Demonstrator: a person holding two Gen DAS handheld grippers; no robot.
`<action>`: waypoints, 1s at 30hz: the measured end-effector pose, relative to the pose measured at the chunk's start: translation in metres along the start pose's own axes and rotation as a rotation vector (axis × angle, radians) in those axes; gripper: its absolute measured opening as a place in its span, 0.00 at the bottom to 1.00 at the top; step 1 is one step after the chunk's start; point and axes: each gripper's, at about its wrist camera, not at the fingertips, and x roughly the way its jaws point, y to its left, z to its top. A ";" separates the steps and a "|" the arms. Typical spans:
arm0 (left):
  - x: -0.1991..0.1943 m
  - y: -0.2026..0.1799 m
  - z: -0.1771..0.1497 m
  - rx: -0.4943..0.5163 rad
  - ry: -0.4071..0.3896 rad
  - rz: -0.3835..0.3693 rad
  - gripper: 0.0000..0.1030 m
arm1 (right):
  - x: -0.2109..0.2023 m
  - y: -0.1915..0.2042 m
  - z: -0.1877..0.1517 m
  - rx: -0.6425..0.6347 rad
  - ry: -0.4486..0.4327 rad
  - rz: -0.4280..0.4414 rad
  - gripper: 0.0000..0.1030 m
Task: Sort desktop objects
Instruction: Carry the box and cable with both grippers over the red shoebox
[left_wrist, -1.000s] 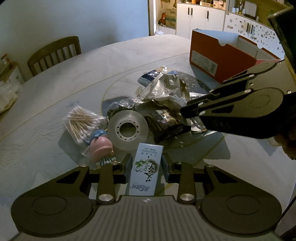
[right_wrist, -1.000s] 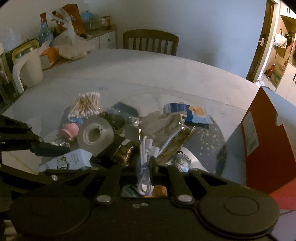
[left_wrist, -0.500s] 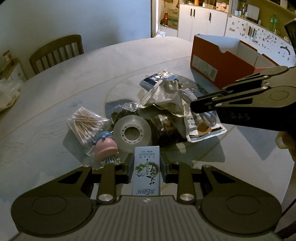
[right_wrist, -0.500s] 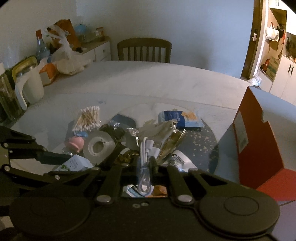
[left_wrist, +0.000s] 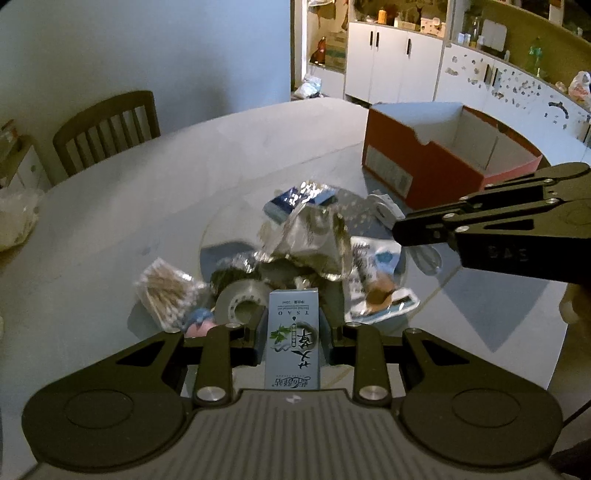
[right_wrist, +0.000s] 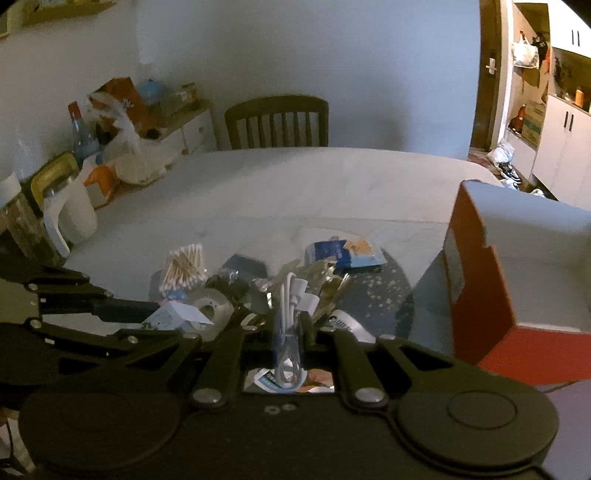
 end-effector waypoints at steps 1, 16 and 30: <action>0.000 -0.001 0.003 0.003 -0.003 -0.002 0.27 | -0.003 -0.004 0.002 0.006 -0.005 0.002 0.08; 0.009 -0.050 0.066 0.055 -0.050 -0.046 0.27 | -0.036 -0.070 0.028 0.051 -0.070 -0.020 0.08; 0.038 -0.110 0.127 0.113 -0.089 -0.102 0.27 | -0.051 -0.140 0.034 0.085 -0.099 -0.072 0.08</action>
